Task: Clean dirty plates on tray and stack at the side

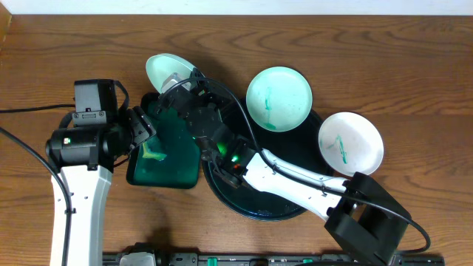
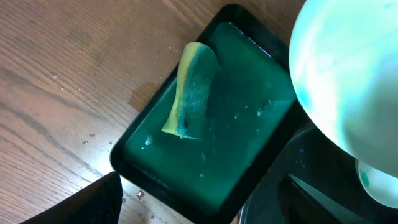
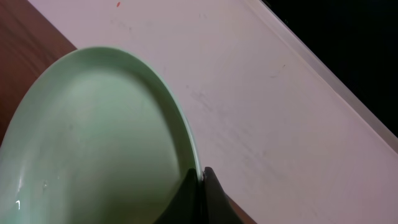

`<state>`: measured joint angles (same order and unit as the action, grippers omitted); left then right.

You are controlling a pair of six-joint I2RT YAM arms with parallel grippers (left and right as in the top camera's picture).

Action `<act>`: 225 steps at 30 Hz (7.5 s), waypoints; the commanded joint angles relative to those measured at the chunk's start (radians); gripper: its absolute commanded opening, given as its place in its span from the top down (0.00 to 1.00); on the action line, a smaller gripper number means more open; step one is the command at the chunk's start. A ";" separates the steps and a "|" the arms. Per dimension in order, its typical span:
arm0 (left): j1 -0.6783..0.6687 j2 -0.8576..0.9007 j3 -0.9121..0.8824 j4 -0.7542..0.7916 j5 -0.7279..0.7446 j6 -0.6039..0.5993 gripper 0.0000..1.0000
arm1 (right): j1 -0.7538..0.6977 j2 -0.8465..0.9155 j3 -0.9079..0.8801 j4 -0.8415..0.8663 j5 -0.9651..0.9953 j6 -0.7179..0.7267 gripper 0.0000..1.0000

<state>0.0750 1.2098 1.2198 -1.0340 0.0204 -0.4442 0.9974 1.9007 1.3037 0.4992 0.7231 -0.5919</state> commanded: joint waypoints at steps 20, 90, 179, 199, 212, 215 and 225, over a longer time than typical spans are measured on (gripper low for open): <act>-0.002 -0.003 0.011 -0.005 -0.002 0.006 0.20 | 0.001 -0.026 0.013 -0.101 -0.080 -0.014 0.99; -0.002 -0.003 0.011 -0.005 -0.002 0.006 0.19 | -1.249 -0.080 -0.116 -1.271 -0.814 0.721 0.44; -0.004 -0.002 0.010 -0.006 0.103 -0.020 0.19 | -0.599 -0.272 -0.422 -1.160 -1.028 0.791 0.99; -0.100 0.169 -0.019 -0.007 0.001 0.039 0.19 | -0.733 -0.316 -0.297 -1.155 -1.019 0.644 0.69; -0.117 0.588 -0.019 0.135 -0.163 -0.019 0.46 | -0.740 -0.436 -0.243 -1.241 -1.020 0.658 0.81; -0.120 0.650 -0.019 0.145 -0.154 -0.025 0.71 | -0.732 -0.436 -0.252 -1.247 -1.020 0.658 0.82; -0.121 0.557 -0.017 0.148 0.050 0.033 0.89 | -0.727 -0.436 -0.253 -1.237 -1.019 0.658 0.82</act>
<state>-0.0399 1.8175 1.2148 -0.8825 -0.0204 -0.4339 0.2642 1.4643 1.0534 -0.7410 -0.2855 0.0639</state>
